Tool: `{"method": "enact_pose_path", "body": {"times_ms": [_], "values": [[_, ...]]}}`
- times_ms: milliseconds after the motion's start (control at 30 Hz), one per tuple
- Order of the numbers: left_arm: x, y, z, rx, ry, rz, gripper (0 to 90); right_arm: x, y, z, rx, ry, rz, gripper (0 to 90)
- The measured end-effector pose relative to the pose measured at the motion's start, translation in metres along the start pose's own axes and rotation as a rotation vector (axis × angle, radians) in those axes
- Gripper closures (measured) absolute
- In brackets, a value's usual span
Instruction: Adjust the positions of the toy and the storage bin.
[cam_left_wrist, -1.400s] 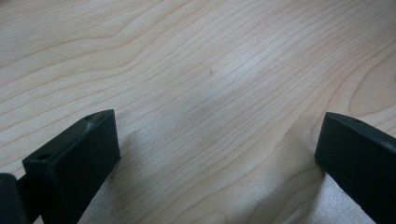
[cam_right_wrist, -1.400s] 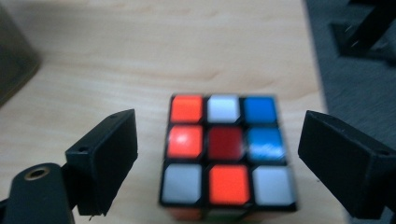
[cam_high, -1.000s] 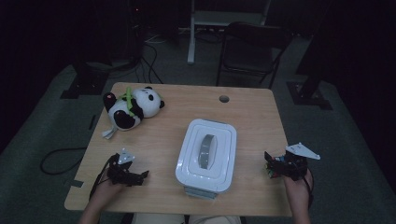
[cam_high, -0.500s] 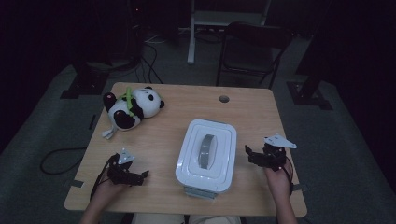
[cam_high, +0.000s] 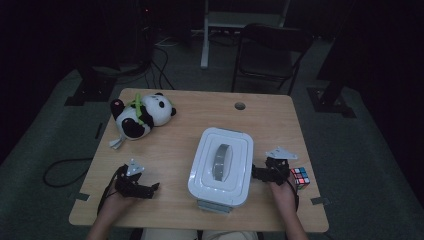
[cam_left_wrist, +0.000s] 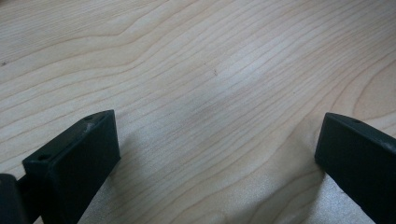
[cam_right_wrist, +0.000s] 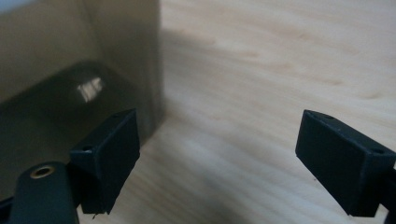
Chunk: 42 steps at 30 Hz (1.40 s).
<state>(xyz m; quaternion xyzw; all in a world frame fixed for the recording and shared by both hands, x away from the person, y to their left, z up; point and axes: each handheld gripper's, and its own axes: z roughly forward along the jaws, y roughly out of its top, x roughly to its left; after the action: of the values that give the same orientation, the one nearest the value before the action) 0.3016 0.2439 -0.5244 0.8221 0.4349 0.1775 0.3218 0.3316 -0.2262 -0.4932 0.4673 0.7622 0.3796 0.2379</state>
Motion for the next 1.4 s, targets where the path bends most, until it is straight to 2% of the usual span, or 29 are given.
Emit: {"method": "enact_pose_path", "body": {"times_ms": [133,300,400,500,567,867,900,1033,1133,1400], "values": [[0.000,0.000,0.000,0.000,0.000,0.000,0.6,0.003,-0.008,0.012,0.047,0.000,-0.014,13.6],[0.001,0.000,0.000,-0.001,-0.008,0.007,0.6,0.002,-0.016,0.022,0.067,0.023,-0.003,13.6],[0.001,0.000,0.000,-0.001,-0.011,0.012,0.6,0.002,-0.019,0.027,0.084,0.018,-0.007,13.7],[0.003,0.001,-0.001,0.011,-0.016,0.008,0.6,0.001,-0.019,0.029,0.105,0.017,-0.013,13.7],[0.005,0.003,-0.001,0.017,-0.020,-0.002,0.6,0.000,-0.019,0.030,0.119,0.020,0.002,13.8],[0.017,0.014,-0.010,0.009,-0.015,0.006,0.6,-0.001,-0.019,0.030,0.122,0.005,0.012,12.5],[0.024,0.023,-0.015,-0.005,-0.010,0.011,0.7,0.000,-0.019,0.030,0.122,0.001,0.014,12.5],[0.031,0.035,-0.023,-0.024,-0.001,0.022,2.5,0.000,-0.019,0.030,0.122,0.000,0.016,12.5],[0.039,0.052,-0.032,-0.051,0.021,0.021,2.6,0.000,-0.019,0.030,0.122,0.000,0.016,12.5],[0.059,0.091,-0.046,-0.104,0.047,0.034,2.6,0.000,-0.019,0.030,0.123,0.000,0.016,12.6]]}}
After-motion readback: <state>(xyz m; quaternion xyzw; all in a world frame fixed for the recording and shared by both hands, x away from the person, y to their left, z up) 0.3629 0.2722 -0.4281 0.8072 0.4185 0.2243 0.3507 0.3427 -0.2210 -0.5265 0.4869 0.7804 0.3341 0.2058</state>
